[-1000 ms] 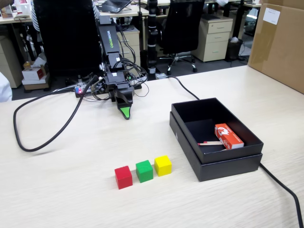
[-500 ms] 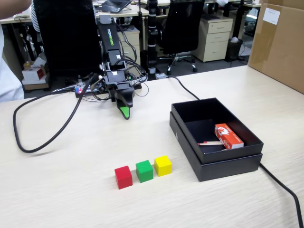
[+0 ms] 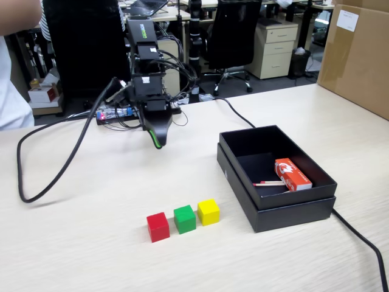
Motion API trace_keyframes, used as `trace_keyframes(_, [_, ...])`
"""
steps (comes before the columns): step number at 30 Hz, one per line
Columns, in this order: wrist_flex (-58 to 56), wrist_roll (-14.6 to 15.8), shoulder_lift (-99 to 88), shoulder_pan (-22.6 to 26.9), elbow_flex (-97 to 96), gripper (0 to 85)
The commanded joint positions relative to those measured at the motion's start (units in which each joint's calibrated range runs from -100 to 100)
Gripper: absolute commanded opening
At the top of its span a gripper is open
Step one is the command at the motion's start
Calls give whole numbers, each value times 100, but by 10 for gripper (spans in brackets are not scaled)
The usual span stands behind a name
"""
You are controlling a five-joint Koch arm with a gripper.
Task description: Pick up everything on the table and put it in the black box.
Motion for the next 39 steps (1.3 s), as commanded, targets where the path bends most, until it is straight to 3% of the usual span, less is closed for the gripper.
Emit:
trace_keyframes(1, [-527, -15, 846, -88, 1290, 485])
trace_keyframes(10, [-1011, -151, 4173, -156, 4517, 475])
trace_keyframes(18, [-2143, -166, 7467, -195, 7971, 475])
trace_keyframes(31, [-2151, -332, 9188, -181, 9168, 448])
trace_keyframes(35, [-2143, -337, 9257, -171, 9177, 378])
trace_keyframes(39, [-2151, -337, 9337, -176, 9277, 234])
